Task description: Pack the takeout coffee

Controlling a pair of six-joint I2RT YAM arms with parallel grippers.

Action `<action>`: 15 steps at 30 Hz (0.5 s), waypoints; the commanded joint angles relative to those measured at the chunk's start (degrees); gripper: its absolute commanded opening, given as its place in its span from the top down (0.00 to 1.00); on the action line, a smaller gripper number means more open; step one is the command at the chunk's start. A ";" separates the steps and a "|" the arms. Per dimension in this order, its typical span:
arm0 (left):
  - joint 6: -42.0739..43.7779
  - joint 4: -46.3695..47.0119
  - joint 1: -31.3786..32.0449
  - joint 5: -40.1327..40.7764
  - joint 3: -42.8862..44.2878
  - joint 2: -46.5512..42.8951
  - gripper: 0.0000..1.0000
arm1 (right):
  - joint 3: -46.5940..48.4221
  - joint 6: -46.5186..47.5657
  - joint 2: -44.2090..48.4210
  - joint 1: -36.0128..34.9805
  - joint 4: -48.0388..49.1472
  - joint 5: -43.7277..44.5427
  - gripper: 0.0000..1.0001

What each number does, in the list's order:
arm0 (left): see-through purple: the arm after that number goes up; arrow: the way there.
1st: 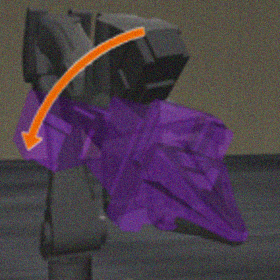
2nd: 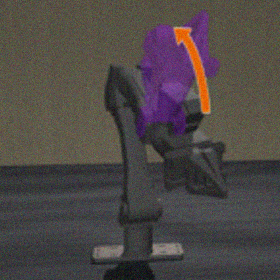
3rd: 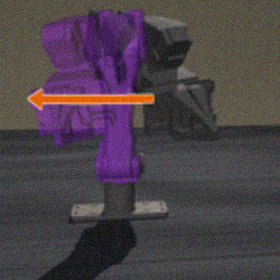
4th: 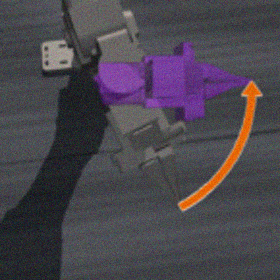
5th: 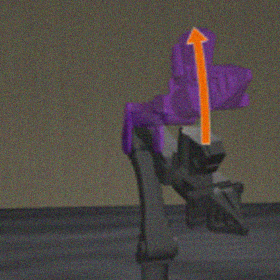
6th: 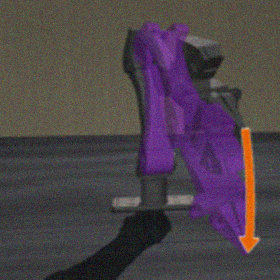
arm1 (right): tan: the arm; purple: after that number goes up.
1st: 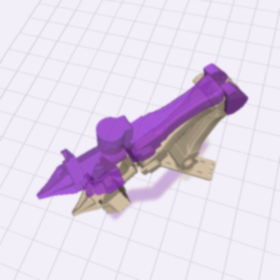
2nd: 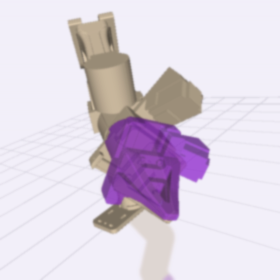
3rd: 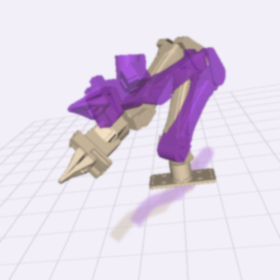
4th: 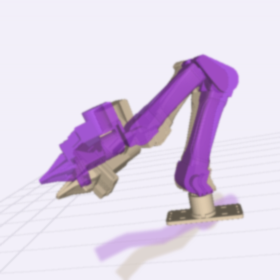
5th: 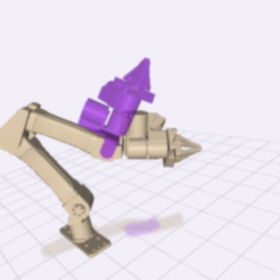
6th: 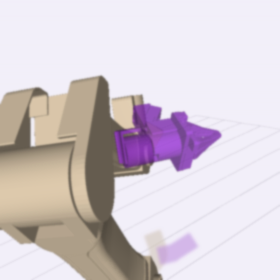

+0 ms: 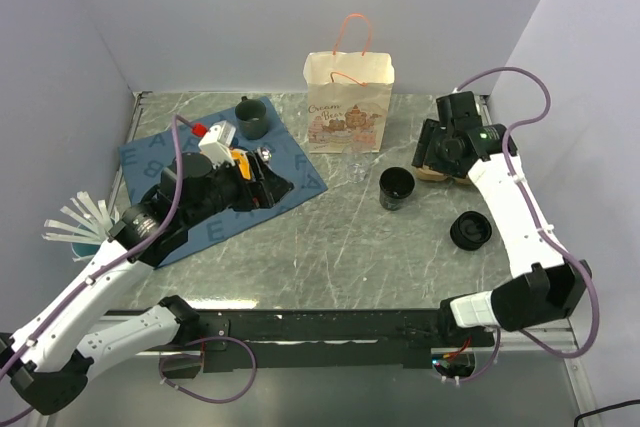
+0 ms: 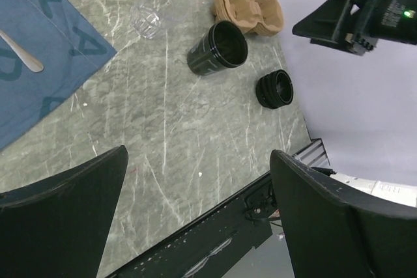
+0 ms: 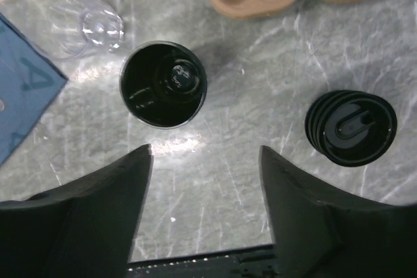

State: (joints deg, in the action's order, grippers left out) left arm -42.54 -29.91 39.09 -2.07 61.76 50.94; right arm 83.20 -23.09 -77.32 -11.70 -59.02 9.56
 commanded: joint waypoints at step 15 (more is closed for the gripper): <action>0.97 -1.11 -0.07 1.89 -0.41 -0.32 0.03 | 0.21 4.11 -16.02 1.33 6.21 -2.53 0.59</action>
State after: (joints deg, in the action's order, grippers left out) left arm -42.61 -31.18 39.09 -1.52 59.27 50.11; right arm 82.02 -19.38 -92.07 -10.83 -54.00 6.13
